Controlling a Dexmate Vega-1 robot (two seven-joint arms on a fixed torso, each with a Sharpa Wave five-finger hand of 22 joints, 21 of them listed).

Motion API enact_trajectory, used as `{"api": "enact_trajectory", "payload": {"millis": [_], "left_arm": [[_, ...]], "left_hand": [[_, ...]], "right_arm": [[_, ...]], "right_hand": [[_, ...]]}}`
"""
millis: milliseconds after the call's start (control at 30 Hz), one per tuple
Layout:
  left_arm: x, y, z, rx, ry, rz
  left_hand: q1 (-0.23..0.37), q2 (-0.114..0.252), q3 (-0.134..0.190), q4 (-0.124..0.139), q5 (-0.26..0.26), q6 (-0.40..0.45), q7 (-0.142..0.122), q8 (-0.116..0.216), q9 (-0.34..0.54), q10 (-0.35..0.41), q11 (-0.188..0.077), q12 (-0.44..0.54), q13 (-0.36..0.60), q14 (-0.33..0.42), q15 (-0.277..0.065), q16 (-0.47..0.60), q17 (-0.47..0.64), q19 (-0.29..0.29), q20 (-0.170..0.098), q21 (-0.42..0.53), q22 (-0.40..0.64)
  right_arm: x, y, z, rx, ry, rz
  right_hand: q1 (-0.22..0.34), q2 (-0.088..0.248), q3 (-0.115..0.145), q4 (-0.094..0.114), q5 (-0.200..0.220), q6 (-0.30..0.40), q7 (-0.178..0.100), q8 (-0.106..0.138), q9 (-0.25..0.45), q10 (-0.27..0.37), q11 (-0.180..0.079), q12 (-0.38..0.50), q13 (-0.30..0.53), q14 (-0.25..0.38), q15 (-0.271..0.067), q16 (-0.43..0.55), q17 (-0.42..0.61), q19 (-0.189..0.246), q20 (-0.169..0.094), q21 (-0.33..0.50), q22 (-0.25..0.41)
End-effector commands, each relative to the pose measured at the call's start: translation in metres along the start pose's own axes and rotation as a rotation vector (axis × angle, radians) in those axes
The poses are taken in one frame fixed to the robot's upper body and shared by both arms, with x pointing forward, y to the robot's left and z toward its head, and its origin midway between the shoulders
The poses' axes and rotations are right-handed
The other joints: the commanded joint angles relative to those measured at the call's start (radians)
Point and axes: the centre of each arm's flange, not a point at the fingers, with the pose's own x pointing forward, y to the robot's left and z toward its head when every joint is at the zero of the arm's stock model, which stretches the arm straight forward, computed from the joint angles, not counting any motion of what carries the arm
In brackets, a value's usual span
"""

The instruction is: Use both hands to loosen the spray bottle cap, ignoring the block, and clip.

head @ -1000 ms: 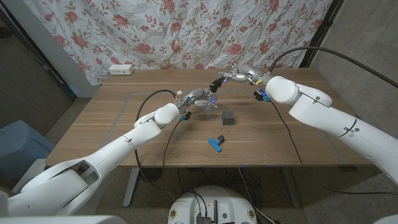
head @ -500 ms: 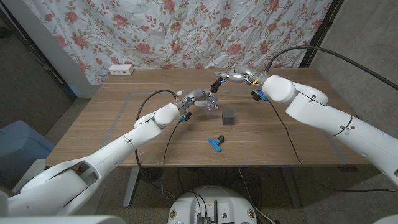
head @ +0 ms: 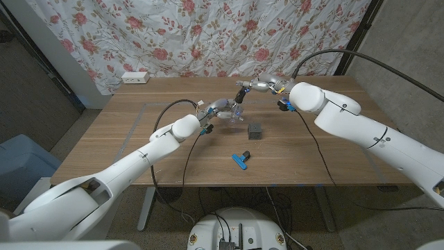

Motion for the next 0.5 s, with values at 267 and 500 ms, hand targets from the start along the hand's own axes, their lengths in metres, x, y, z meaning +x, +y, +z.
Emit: {"api": "enact_trajectory", "payload": {"millis": [267, 500], "left_arm": [[0.0006, -0.0012, -0.0006, -0.005, 0.004, 0.002], [-0.0005, -0.0021, -0.0007, -0.007, 0.004, 0.006]], "left_hand": [[-0.139, 0.152, 0.028, 0.022, -0.002, 0.02, -0.002, 0.007, 0.001, 0.03, -0.025, -0.004, 0.007, 0.003, -0.099, -0.005, 0.001, 0.012, -0.023, -0.003, 0.002], [-0.134, 0.153, 0.029, 0.018, -0.002, 0.02, 0.001, 0.007, 0.001, 0.031, -0.025, -0.004, 0.008, 0.002, -0.099, -0.003, 0.003, 0.012, -0.024, -0.004, 0.002]], "right_arm": [[0.0046, 0.0019, 0.0006, -0.01, 0.032, 0.008], [0.0051, 0.0027, 0.0011, -0.013, 0.041, 0.008]], "right_hand": [[0.088, 0.003, 0.032, -0.065, 0.001, -0.008, -0.003, -0.008, 0.004, -0.006, 0.014, 0.002, 0.002, 0.0, 0.002, -0.009, -0.006, 0.005, 0.001, 0.009, 0.005], [0.132, 0.006, 0.051, -0.103, -0.002, -0.01, -0.005, -0.009, 0.006, -0.009, 0.011, 0.002, 0.002, 0.002, 0.002, -0.011, -0.01, 0.008, 0.001, 0.009, 0.005]]}}
